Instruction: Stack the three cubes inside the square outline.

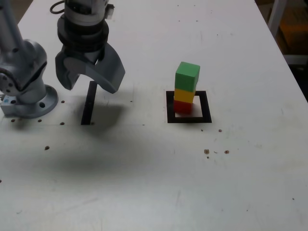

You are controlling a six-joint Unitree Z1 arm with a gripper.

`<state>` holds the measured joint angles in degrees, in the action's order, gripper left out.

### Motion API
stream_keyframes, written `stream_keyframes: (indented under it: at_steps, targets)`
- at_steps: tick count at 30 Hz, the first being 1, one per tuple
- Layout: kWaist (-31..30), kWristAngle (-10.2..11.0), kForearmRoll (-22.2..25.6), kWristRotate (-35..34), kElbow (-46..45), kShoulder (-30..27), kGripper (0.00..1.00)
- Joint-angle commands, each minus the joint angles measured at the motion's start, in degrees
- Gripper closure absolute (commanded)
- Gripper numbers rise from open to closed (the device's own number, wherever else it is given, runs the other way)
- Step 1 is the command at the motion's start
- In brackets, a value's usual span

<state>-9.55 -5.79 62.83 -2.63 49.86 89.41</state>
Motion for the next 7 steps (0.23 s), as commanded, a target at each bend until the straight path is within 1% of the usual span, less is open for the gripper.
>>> stream_keyframes:
  at_steps: [1,7]
  targets:
    - [0.06,-0.18,-0.62,0.08,-0.33,-0.54,0.01]
    - [0.06,-0.54,-1.64,0.06,-0.86,-1.0,0.01]
